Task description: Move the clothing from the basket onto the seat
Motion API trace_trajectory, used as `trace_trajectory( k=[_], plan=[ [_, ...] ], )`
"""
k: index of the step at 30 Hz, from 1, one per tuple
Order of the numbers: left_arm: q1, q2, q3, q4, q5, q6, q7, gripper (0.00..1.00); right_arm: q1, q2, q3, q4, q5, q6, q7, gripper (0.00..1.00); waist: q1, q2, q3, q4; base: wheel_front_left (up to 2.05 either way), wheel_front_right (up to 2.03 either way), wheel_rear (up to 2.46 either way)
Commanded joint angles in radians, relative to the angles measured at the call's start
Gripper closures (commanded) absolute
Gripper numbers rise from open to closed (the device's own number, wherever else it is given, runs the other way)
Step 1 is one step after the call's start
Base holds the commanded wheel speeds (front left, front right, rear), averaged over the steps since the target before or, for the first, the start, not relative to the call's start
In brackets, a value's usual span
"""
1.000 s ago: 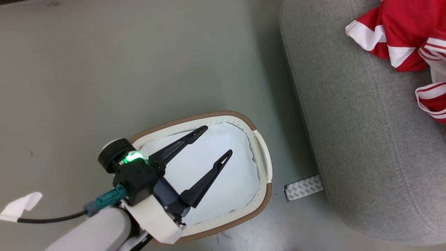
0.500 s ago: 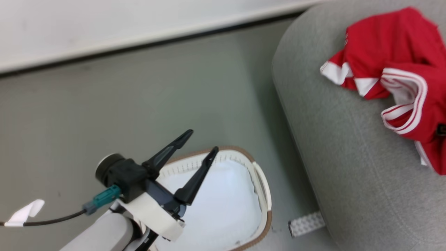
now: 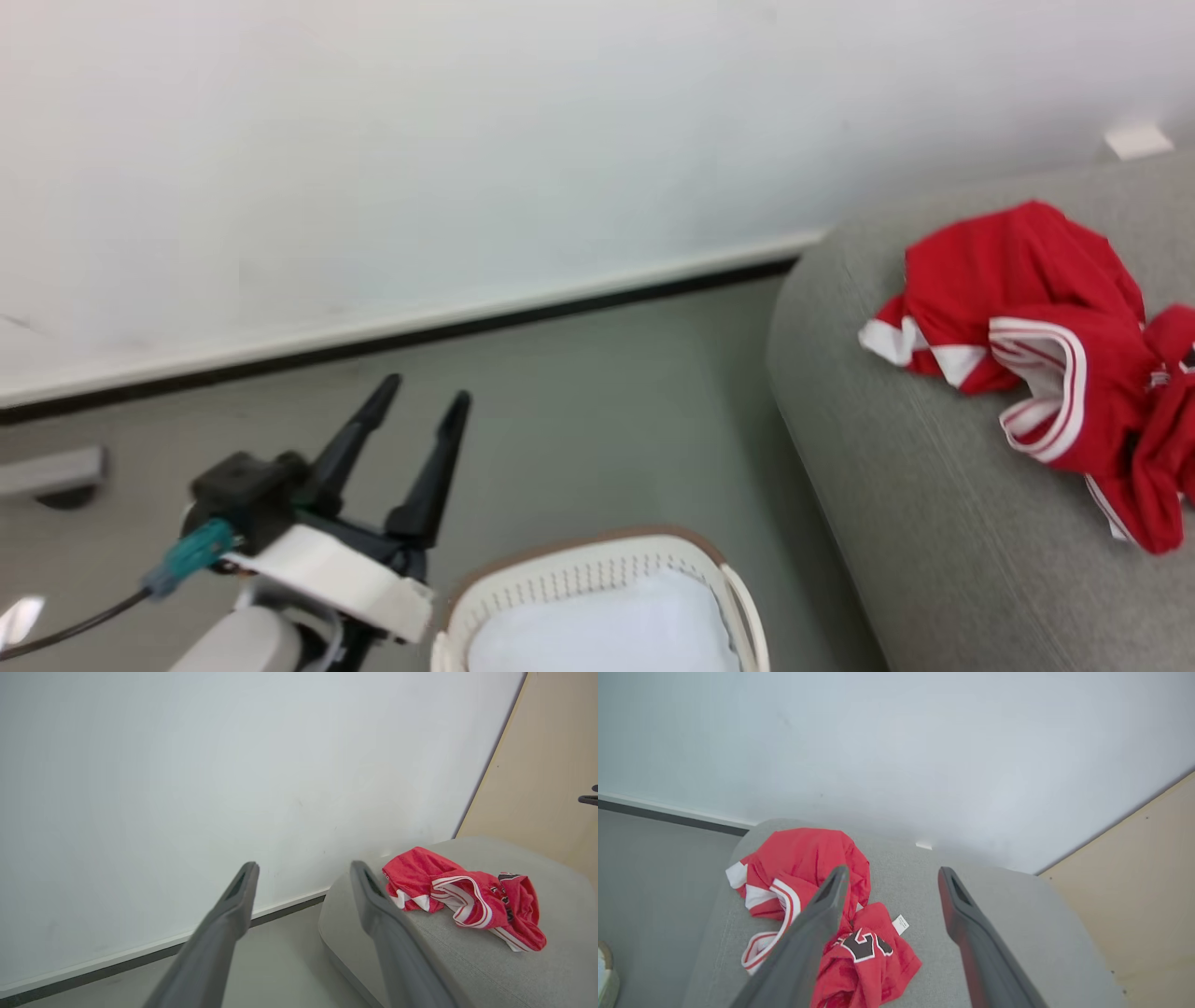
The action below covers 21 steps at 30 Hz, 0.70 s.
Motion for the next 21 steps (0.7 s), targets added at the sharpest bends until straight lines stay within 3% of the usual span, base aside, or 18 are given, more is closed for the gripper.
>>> trace_trajectory(
  k=[1, 7, 11, 21],
  plan=[
    [0.033, 0.002, 0.033, -0.001, 0.003, 0.012, 0.000, 0.00, 0.030, 0.028, -0.008, -0.025, 0.016, -0.002, -0.028, 0.00, 0.0003, 0.0000, -0.068, 0.057, 0.00, 0.00, 0.00],
    [0.128, -0.017, 0.168, -0.005, 0.026, 0.043, 0.000, 0.00, 0.117, 0.151, -0.063, -0.123, 0.009, -0.002, -0.149, 0.00, 0.0003, 0.0000, -0.097, 0.113, 0.00, 0.00, 0.00],
    [0.200, -0.049, 0.254, -0.008, 0.052, 0.040, 0.000, 0.00, 0.202, 0.255, -0.115, -0.175, -0.032, -0.002, -0.236, 0.00, 0.0003, 0.0000, -0.108, 0.148, 0.00, 0.00, 0.00],
    [0.330, -0.202, 0.413, 0.067, 0.170, -0.063, 0.000, 0.00, 0.465, 0.548, -0.177, -0.200, -0.207, -0.002, -0.526, 0.00, 0.0003, 0.0000, -0.122, 0.199, 0.00, 0.00, 0.00]
  ],
)
